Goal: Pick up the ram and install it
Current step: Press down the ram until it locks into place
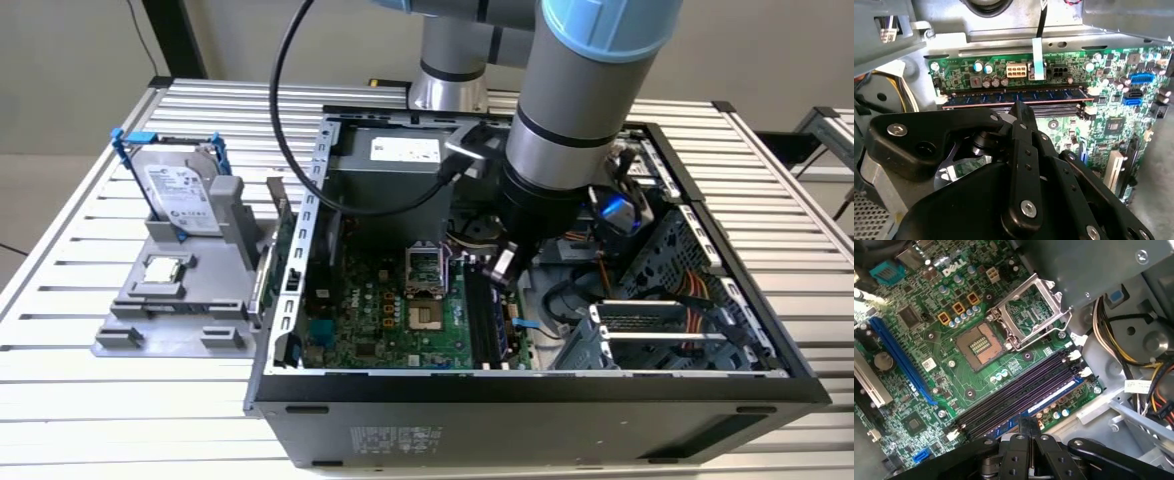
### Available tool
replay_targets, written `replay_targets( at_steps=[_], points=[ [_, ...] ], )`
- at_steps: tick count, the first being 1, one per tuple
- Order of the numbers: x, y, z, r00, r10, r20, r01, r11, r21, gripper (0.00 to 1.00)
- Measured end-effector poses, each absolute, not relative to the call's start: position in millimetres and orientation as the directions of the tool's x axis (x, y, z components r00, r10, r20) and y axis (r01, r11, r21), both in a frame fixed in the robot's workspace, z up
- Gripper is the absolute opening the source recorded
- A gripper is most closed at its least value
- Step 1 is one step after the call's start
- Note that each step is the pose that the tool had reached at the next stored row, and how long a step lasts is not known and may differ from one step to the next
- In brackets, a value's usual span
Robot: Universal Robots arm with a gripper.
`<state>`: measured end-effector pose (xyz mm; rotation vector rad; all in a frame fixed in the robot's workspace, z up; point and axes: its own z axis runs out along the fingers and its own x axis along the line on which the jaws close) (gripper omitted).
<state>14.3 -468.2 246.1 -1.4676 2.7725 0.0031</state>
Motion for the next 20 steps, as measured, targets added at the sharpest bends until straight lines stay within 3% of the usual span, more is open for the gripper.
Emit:
replay_targets(
  at_steps=[20],
  points=[
    [14.2, -468.2, 246.1, -0.435, -0.901, -0.005, -0.901, 0.435, 0.0, 0.0]
  ],
)
